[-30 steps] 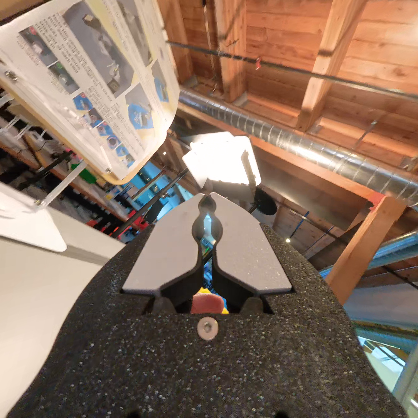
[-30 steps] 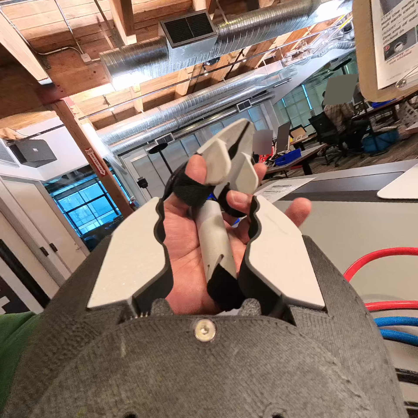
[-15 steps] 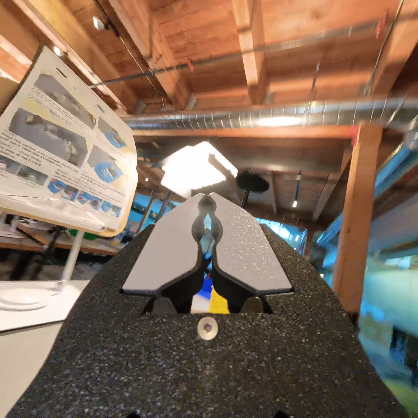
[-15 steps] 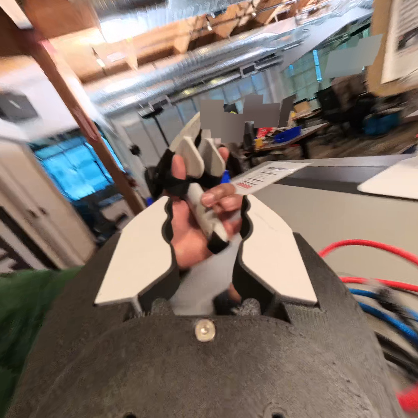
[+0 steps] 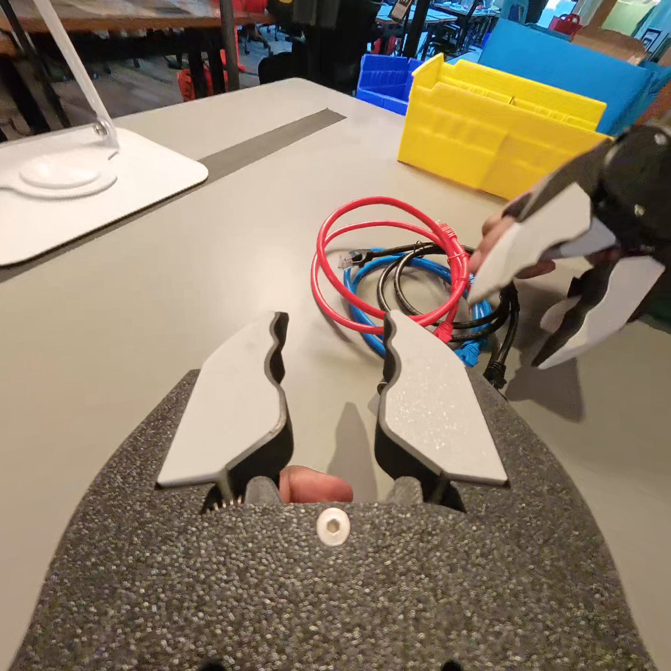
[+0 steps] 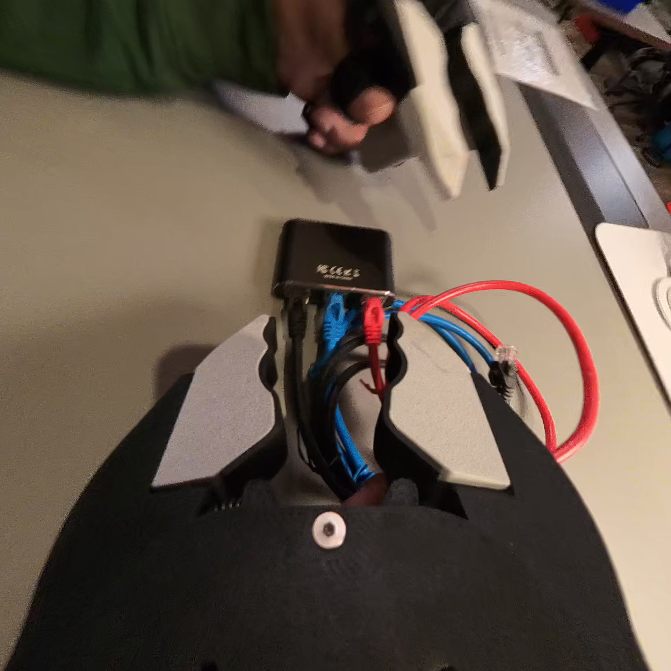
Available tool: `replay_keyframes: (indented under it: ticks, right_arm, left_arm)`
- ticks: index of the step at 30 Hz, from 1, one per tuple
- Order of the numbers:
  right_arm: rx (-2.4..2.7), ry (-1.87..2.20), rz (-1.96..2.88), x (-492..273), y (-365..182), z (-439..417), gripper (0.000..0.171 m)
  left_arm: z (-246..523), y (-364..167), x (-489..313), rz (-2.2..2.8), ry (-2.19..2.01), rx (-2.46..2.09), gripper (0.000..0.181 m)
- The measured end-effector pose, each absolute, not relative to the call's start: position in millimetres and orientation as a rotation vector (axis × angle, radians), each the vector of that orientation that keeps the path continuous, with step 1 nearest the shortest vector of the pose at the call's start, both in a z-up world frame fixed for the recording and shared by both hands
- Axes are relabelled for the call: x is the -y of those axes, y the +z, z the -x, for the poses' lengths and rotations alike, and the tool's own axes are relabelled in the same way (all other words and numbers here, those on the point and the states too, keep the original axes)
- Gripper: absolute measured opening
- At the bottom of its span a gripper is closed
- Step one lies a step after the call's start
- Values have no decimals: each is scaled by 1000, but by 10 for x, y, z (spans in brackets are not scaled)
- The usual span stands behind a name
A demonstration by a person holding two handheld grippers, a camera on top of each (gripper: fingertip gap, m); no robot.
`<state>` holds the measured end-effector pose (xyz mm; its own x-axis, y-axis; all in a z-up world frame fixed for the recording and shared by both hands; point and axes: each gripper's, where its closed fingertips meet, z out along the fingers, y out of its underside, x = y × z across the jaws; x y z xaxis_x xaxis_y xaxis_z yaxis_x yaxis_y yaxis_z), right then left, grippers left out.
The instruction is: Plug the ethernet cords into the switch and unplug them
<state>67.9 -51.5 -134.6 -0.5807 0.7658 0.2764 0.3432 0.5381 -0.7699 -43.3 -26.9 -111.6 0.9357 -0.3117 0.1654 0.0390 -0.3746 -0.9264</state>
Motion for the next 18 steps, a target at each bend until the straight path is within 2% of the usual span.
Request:
replay_keyframes:
  ticks: [3, 8, 17, 18]
  right_arm:
    - [2246, 700, 751, 534, -1510, -719, 47]
    - [2307, 602, 672, 599, -1599, -777, 33]
    - [2224, 319, 584, 532, -1655, -642, 19]
    - [2216, 299, 571, 533, -1659, -630, 10]
  left_arm:
    - [446, -1122, 246, 1929, -428, -162, 55]
    - [365, -1193, 234, 1974, -369, -223, 58]
    - [161, -1376, 240, 2056, -221, -435, 73]
    - [158, -1353, 237, 2037, -207, -446, 74]
